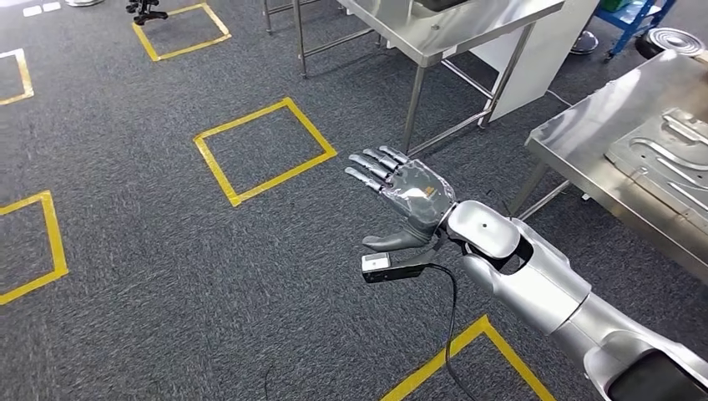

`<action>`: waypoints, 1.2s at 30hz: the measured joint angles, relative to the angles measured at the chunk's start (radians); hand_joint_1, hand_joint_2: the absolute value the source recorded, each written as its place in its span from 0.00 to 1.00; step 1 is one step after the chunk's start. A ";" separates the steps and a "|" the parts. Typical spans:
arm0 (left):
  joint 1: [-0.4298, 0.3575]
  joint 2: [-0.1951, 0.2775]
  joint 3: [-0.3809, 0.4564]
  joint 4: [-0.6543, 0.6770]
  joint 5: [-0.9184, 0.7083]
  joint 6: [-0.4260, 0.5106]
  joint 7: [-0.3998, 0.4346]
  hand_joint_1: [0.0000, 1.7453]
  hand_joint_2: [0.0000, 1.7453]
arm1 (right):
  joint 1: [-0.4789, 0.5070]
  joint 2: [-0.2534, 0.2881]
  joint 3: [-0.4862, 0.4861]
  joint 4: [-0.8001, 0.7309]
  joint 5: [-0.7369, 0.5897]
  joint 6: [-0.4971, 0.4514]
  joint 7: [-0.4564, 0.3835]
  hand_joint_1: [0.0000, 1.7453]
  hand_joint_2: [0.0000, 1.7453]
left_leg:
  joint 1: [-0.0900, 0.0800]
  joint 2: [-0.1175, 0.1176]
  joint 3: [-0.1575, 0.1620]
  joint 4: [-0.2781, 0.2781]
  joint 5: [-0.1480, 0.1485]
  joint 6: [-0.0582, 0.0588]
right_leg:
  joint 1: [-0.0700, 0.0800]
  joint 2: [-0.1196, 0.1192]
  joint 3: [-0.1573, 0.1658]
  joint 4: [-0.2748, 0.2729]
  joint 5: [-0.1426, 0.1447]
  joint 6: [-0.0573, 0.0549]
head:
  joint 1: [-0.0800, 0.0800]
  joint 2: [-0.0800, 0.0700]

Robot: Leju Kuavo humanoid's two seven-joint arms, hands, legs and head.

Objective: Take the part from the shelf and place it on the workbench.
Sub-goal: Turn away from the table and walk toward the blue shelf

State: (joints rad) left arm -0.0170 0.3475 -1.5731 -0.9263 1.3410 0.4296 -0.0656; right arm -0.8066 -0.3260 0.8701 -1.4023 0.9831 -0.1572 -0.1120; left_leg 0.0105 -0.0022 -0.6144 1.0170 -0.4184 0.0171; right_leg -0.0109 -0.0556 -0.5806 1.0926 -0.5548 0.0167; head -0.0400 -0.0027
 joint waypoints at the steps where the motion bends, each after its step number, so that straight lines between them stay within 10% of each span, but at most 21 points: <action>1: -0.001 0.000 0.000 0.000 0.000 0.000 0.000 0.00 0.00 | 0.001 -0.002 -0.001 0.000 0.000 -0.001 0.000 0.00 0.00 | -0.001 -0.009 0.000 -0.001 0.001 0.003 | -0.002 0.028 -0.029 0.060 -0.031 0.002 | 0.000 0.000; 4: -0.002 0.000 0.000 0.001 0.000 0.000 0.000 0.00 0.00 | 0.010 -0.007 -0.001 0.000 0.000 -0.002 0.000 0.00 0.00 | -0.003 -0.043 -0.001 0.000 0.002 0.007 | -0.002 0.053 -0.108 0.202 -0.071 0.003 | 0.000 0.000; 8: -0.002 -0.001 0.000 0.001 0.000 0.000 0.000 0.00 0.00 | 0.011 -0.008 -0.002 0.000 0.001 -0.002 0.000 0.00 0.00 | -0.003 -0.092 -0.001 0.006 0.001 0.002 | -0.004 0.106 -0.029 0.004 0.058 -0.011 | 0.000 0.000; 12: -0.001 -0.003 0.000 0.002 0.000 0.000 -0.001 0.00 0.00 | 0.009 -0.009 -0.003 -0.001 0.001 -0.002 0.001 0.00 0.00 | 0.003 -0.136 -0.012 0.003 0.008 -0.021 | -0.002 0.115 0.001 -0.066 0.078 -0.021 | 0.000 0.000; 15: 0.002 -0.004 0.000 0.002 0.000 0.000 -0.001 0.00 0.00 | 0.005 -0.008 -0.004 -0.003 0.002 -0.002 0.001 0.00 0.00 | -0.001 -0.082 -0.038 0.057 -0.027 -0.037 | -0.007 0.075 0.015 -0.086 0.086 -0.038 | 0.000 0.000; 18: -0.001 -0.004 0.000 0.003 -0.002 0.000 -0.001 0.00 0.00 | 0.004 -0.009 -0.005 -0.003 0.002 -0.002 0.001 0.00 0.00 | 0.005 -0.012 -0.122 0.238 -0.110 -0.049 | -0.001 0.034 0.019 -0.087 0.083 -0.047 | 0.000 0.000; 21: -0.001 -0.005 0.000 0.003 -0.003 0.000 -0.001 0.00 0.00 | 0.004 -0.009 -0.005 -0.003 0.002 -0.003 0.001 0.00 0.00 | 0.010 0.002 -0.109 0.221 -0.075 -0.055 | 0.000 -0.004 0.022 -0.083 0.076 -0.044 | 0.000 0.000; 25: -0.004 -0.005 0.000 0.003 -0.003 0.000 -0.003 0.00 0.00 | -0.001 -0.012 -0.011 -0.004 0.000 -0.004 0.001 0.00 0.00 | -0.002 0.060 0.000 0.012 -0.004 -0.037 | 0.009 -0.046 0.027 -0.073 0.061 -0.027 | 0.000 0.000; 28: -0.004 -0.005 0.000 0.003 -0.001 0.001 -0.006 0.00 0.00 | -0.005 -0.013 -0.012 -0.005 -0.003 -0.004 -0.001 0.00 0.00 | -0.005 0.030 -0.002 0.003 0.000 -0.018 | 0.008 -0.062 0.032 -0.073 0.055 -0.013 | 0.000 0.000; 33: -0.006 -0.006 0.000 0.003 0.003 0.004 -0.011 0.00 0.00 | -0.010 -0.017 -0.012 -0.005 -0.006 -0.005 -0.006 0.00 0.00 | 0.000 -0.021 0.001 -0.009 0.010 0.002 | -0.001 0.045 -0.074 0.151 -0.064 -0.002 | 0.000 0.000; 36: -0.006 -0.006 0.000 0.003 0.005 0.004 -0.011 0.00 0.00 | -0.008 -0.018 -0.011 -0.001 -0.006 -0.005 -0.011 0.00 0.00 | -0.001 -0.060 0.001 -0.005 0.010 0.003 | -0.002 0.055 -0.098 0.171 -0.028 -0.004 | 0.000 0.000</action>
State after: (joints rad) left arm -0.0226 0.3413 -1.5728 -0.9232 1.3456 0.4337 -0.0769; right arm -0.8147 -0.3445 0.8592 -1.4029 0.9766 -0.1624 -0.1234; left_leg 0.0095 -0.0621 -0.6138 1.0121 -0.4085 0.0197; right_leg -0.0131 -0.0006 -0.6784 1.2635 -0.5832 0.0126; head -0.0398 -0.0027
